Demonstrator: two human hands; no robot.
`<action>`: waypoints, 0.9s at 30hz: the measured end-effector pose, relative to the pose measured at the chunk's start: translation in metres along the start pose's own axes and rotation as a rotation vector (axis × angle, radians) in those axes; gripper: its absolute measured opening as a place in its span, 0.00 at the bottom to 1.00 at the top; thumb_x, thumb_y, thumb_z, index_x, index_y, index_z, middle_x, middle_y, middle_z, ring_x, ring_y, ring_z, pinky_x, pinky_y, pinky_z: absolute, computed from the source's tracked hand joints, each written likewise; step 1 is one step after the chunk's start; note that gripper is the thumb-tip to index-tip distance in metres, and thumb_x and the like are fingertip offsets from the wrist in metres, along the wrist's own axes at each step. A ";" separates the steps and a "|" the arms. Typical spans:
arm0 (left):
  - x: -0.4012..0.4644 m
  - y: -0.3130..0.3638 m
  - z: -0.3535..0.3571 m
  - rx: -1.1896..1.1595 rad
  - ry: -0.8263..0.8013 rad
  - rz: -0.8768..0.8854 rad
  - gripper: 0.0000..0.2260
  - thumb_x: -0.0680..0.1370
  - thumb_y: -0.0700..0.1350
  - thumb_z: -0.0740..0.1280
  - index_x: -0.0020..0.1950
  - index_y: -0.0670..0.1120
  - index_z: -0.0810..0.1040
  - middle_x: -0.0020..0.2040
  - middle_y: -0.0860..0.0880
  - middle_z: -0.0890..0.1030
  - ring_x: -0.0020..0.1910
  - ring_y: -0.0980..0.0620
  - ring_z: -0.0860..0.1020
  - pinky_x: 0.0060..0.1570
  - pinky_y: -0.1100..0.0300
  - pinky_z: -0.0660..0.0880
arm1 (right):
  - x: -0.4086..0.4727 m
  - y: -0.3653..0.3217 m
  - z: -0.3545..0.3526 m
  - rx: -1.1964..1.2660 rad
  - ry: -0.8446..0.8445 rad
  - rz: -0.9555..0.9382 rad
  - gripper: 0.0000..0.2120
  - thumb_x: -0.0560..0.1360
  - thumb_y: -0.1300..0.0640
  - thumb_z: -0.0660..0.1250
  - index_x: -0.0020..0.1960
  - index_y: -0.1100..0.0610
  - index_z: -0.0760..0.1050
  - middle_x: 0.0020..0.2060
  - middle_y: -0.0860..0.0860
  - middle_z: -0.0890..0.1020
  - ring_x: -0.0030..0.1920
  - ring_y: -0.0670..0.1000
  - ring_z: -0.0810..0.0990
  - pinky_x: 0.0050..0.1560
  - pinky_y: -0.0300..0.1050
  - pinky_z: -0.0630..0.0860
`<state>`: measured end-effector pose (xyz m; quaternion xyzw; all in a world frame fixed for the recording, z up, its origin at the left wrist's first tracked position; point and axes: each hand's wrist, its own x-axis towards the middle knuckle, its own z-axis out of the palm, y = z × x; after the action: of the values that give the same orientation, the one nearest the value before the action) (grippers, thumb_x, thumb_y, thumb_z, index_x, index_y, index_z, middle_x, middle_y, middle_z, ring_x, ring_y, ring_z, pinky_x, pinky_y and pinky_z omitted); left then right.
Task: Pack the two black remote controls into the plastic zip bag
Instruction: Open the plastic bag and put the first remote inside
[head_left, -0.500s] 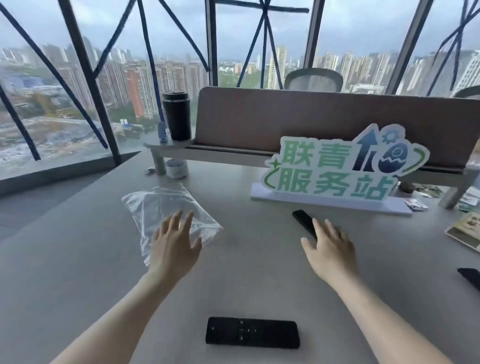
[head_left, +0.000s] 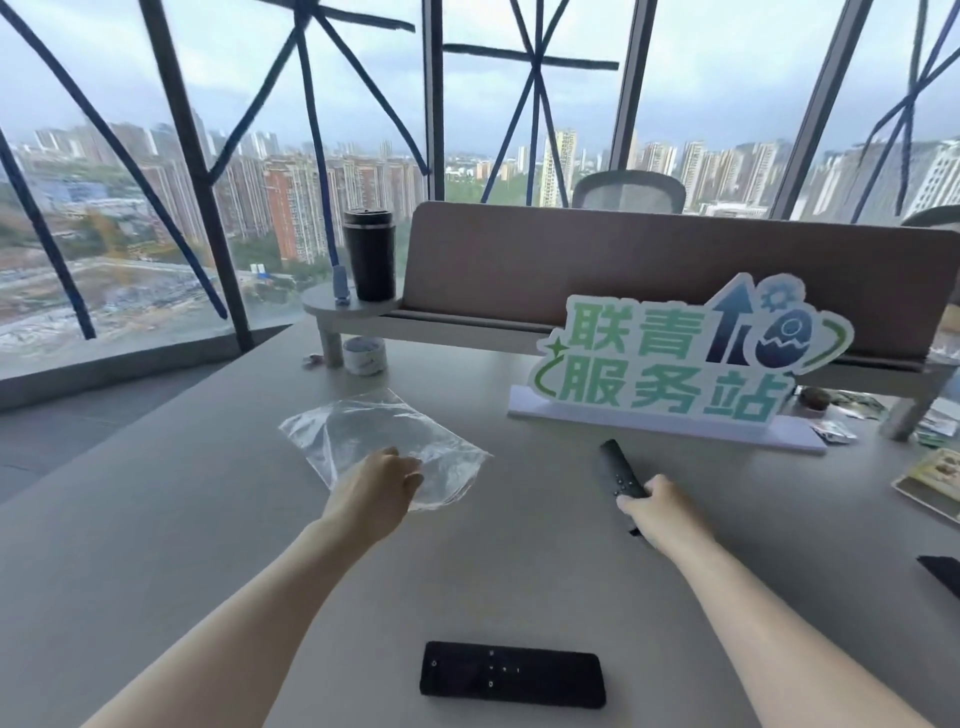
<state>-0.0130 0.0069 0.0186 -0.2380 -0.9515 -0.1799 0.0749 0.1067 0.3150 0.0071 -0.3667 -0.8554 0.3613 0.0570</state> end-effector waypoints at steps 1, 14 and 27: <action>0.000 0.007 -0.001 -0.010 -0.026 0.016 0.12 0.79 0.50 0.61 0.56 0.50 0.81 0.49 0.45 0.79 0.51 0.40 0.79 0.47 0.52 0.76 | -0.007 -0.004 -0.008 0.165 -0.076 0.019 0.09 0.75 0.54 0.65 0.40 0.58 0.71 0.29 0.55 0.80 0.22 0.52 0.75 0.26 0.39 0.70; -0.035 0.081 -0.013 -0.047 0.038 0.155 0.14 0.80 0.49 0.54 0.43 0.44 0.75 0.43 0.44 0.81 0.42 0.38 0.79 0.39 0.49 0.75 | -0.112 -0.059 0.001 0.642 -0.618 -0.019 0.13 0.81 0.48 0.61 0.48 0.57 0.77 0.34 0.54 0.82 0.21 0.47 0.62 0.21 0.38 0.57; -0.066 0.068 -0.027 -0.205 0.208 0.108 0.09 0.79 0.48 0.62 0.51 0.51 0.83 0.45 0.51 0.85 0.44 0.46 0.82 0.38 0.55 0.75 | -0.162 0.024 -0.007 -0.245 -0.377 -0.411 0.26 0.70 0.33 0.67 0.62 0.46 0.78 0.51 0.45 0.75 0.53 0.48 0.77 0.55 0.44 0.74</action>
<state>0.0794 0.0247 0.0489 -0.2751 -0.9012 -0.2954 0.1577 0.2408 0.2220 0.0229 -0.1164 -0.9444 0.2979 -0.0757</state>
